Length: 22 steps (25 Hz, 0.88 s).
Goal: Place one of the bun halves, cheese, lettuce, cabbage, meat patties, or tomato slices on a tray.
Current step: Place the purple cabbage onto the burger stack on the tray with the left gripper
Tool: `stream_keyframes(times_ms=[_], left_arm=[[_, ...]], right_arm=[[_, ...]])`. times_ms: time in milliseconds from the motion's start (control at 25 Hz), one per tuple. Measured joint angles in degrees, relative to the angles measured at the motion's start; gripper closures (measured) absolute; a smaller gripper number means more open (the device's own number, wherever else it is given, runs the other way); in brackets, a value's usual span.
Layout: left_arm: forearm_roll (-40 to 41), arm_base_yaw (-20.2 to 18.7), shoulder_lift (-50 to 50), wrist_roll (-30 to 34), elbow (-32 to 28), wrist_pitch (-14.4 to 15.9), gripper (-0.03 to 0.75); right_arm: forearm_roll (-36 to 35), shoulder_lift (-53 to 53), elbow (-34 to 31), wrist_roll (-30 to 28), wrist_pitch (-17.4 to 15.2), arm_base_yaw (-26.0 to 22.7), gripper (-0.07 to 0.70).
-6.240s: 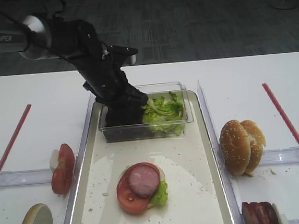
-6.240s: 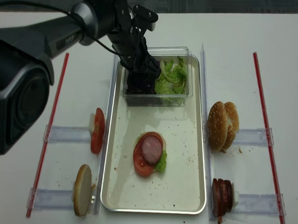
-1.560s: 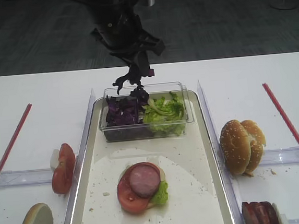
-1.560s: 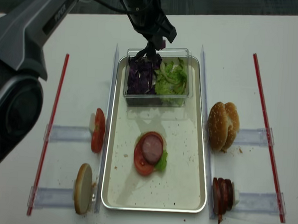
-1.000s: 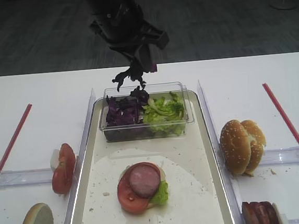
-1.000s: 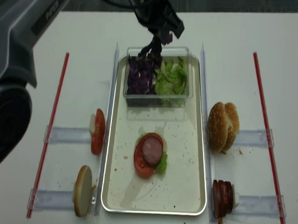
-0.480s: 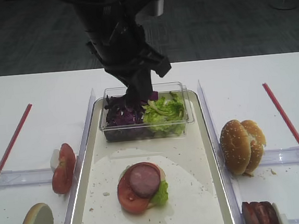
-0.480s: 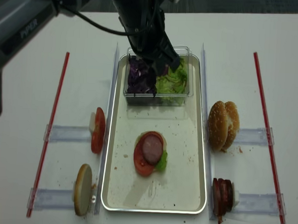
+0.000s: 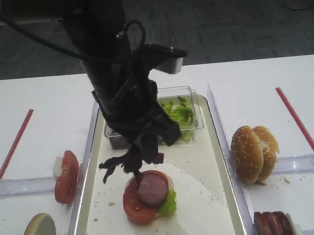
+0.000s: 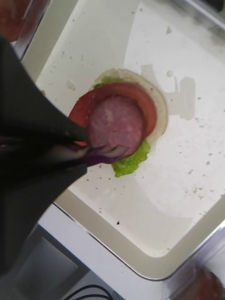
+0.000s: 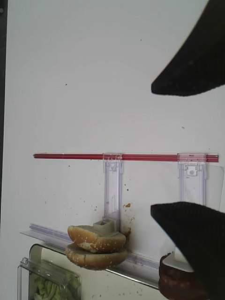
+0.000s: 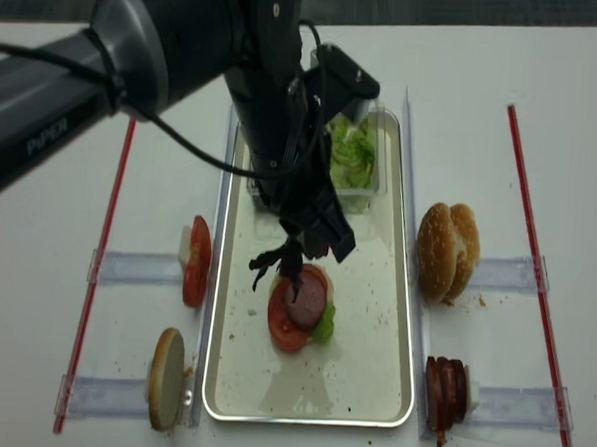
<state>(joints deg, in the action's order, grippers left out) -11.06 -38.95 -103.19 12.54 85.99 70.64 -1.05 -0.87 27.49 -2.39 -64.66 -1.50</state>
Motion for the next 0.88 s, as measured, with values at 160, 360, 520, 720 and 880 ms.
stream_keyframes(times_ms=[160,360,520,720,880], left_arm=[[0.00,-0.78,0.00,0.24,-3.54,-0.30,0.639],[-1.24,-1.07,0.00,1.38,-5.34,-0.88,0.639],[-1.47,-1.14,0.00,1.66,-5.34,-1.72,0.639],[-1.47,-1.14,0.00,1.70,-5.34,-3.99,0.639],[-1.47,-1.14,-0.50,1.92,-5.34,-6.90,0.639]], right_arm=[[0.00,0.00,0.00,0.00,0.00,0.00,0.124],[0.00,0.00,0.00,-0.23,0.00,0.00,0.124],[0.00,0.00,0.00,-0.23,0.00,0.00,0.123],[0.00,0.00,0.00,-0.23,0.00,0.00,0.123],[0.00,0.00,0.00,-0.23,0.00,0.00,0.123]])
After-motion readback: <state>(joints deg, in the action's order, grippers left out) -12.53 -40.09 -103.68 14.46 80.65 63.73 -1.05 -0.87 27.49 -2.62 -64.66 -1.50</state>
